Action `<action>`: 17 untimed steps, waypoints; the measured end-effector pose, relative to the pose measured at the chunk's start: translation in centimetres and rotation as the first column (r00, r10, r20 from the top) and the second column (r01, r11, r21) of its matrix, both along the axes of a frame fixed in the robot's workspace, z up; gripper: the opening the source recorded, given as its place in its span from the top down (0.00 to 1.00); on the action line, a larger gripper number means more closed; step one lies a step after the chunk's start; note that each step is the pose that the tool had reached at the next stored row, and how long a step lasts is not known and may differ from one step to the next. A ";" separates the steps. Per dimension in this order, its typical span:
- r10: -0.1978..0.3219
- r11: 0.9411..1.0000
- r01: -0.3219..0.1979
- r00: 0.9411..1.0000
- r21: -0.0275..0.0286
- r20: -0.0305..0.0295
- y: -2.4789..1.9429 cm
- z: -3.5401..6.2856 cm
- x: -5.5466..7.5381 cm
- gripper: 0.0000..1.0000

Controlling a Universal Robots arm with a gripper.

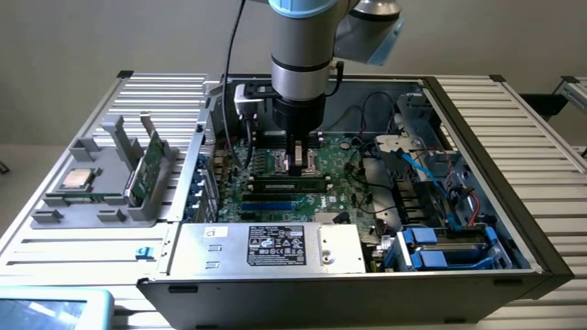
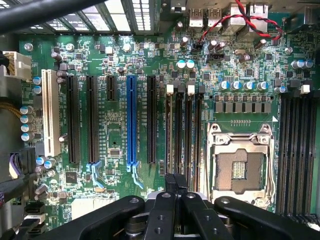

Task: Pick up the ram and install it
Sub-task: 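Press down the ram until it locks into place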

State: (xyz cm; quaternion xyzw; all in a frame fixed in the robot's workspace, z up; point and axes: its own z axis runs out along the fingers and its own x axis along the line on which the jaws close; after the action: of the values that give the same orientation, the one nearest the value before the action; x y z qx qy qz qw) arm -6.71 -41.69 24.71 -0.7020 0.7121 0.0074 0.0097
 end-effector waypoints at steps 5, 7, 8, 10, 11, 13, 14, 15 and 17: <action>0.000 1.000 0.000 1.000 0.000 0.000 0.00 0.00 0.0 0.91; 0.000 1.000 0.000 1.000 0.000 0.000 0.00 0.00 0.0 0.91; 0.000 1.000 0.000 1.000 0.000 0.000 -0.01 0.00 0.0 0.91; 0.000 1.000 0.000 1.000 0.000 -0.005 -0.06 -0.06 0.1 0.91; 0.000 1.000 0.000 1.000 0.000 -0.006 -0.06 -0.16 0.1 0.91; 0.000 1.000 0.000 1.000 0.000 -0.006 -0.06 -0.48 0.1 0.91; 0.000 1.000 0.000 1.000 0.000 -0.006 -0.06 -0.65 0.1 0.91; 0.000 1.000 0.000 1.000 0.000 -0.006 -0.07 -0.82 0.1 0.91; 0.000 1.000 0.000 1.000 0.000 -0.006 -0.07 -1.02 0.1 0.91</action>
State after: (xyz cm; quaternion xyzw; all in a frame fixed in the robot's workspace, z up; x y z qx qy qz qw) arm -6.61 -41.75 23.70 -0.7020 0.7121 0.0096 0.0074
